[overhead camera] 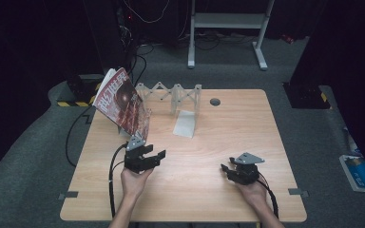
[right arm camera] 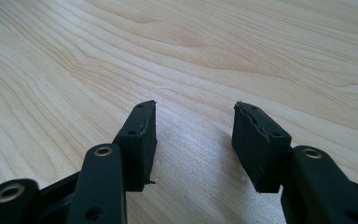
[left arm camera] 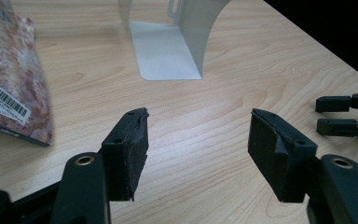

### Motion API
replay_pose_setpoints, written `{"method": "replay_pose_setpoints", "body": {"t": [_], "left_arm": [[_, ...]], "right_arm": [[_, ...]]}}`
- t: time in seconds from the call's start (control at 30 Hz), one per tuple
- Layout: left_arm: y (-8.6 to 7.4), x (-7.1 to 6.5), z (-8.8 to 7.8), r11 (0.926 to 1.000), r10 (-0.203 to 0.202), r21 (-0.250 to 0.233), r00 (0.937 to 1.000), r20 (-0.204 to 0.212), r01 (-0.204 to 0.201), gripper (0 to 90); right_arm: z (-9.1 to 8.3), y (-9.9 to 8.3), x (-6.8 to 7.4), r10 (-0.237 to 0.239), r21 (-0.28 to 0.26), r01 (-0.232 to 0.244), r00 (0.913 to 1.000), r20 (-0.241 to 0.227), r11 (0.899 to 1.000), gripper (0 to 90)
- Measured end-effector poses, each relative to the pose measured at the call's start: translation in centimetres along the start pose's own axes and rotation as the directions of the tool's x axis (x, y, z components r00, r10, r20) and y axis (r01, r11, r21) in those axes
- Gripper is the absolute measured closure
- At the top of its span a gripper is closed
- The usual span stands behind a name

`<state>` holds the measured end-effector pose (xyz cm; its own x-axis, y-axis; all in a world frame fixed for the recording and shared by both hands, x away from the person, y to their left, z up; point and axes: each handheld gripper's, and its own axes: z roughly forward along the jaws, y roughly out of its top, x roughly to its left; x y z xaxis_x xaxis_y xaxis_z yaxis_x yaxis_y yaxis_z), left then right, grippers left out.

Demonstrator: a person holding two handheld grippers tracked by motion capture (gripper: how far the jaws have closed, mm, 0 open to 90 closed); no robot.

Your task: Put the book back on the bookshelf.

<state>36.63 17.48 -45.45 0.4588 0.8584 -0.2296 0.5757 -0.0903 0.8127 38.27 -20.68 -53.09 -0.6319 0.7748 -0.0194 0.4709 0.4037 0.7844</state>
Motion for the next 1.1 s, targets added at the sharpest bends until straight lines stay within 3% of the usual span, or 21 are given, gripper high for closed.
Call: {"method": "replay_pose_setpoints", "body": {"t": [1.1], "left_arm": [[-1.8, -0.3, 3.5, 0.9984, 0.006, 0.057, 0.9995, -0.032, -0.005, 39.1]], "right_arm": [[0.0, 0.0, 0.0, -0.005, 0.0, 0.005, 1.0, -0.002, 1.0, 49.7]]}}
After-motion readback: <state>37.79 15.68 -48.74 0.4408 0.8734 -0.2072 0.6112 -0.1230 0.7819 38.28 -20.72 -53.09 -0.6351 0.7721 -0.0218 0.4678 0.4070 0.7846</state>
